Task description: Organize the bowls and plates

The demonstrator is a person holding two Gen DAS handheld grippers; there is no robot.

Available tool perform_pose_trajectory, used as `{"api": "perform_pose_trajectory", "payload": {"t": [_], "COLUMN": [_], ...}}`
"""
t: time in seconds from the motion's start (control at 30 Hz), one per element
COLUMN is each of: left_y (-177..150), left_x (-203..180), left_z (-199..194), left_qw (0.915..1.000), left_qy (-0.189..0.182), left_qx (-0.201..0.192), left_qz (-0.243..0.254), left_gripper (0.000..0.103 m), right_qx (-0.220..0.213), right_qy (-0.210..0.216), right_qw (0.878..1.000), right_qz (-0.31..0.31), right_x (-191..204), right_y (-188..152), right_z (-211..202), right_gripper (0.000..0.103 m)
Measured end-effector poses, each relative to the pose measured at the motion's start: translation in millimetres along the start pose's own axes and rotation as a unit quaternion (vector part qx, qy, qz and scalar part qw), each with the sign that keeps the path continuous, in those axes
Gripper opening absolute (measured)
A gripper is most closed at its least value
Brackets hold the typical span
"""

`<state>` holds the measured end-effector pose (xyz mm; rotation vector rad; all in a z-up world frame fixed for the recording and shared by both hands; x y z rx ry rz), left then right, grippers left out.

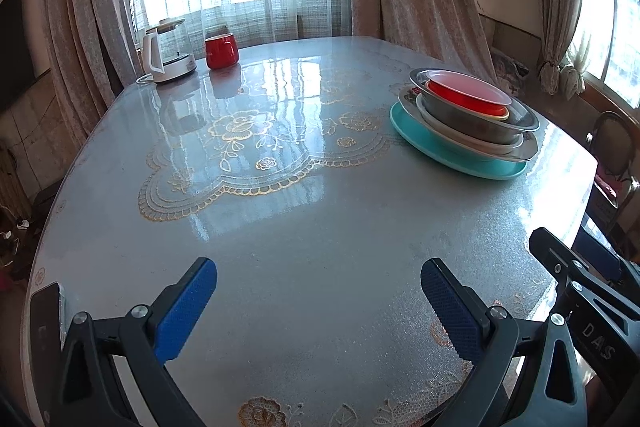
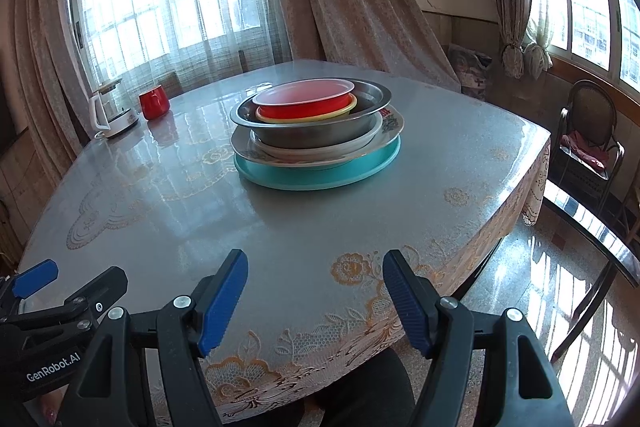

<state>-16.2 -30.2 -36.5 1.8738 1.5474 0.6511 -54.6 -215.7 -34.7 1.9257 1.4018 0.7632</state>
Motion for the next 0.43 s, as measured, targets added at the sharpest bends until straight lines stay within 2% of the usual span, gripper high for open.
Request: {"api": "perform_pose_trajectory", "payload": {"t": [0.27, 0.43], "left_y": [1.8, 5.1], "left_x": [-3.4, -6.5], "left_z": [3.6, 3.7], "left_qw": [1.0000, 0.9998], "left_qy": [-0.002, 0.011], "left_qx": [0.002, -0.010], "left_qz": [0.004, 0.011], "left_gripper": [0.103, 0.102], "right_qx": [0.003, 0.004], "right_qy": [0.000, 0.000], "right_qw": [1.000, 1.000], "right_qz": [-0.002, 0.002], "right_x": [-1.7, -4.9], "right_y": [1.5, 4.4], "right_z": [3.5, 6.5], "right_gripper": [0.071, 0.071]}}
Point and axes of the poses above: each gripper's, at about its wrist camera, not at the fingertips, and z roughly the way its jaws point, x to its left, y to its top, the point moved 1 cm from there along z, roughly the way its jaws point, and after that the axes turned 2 degrees about -y, right-handed, at the moved point
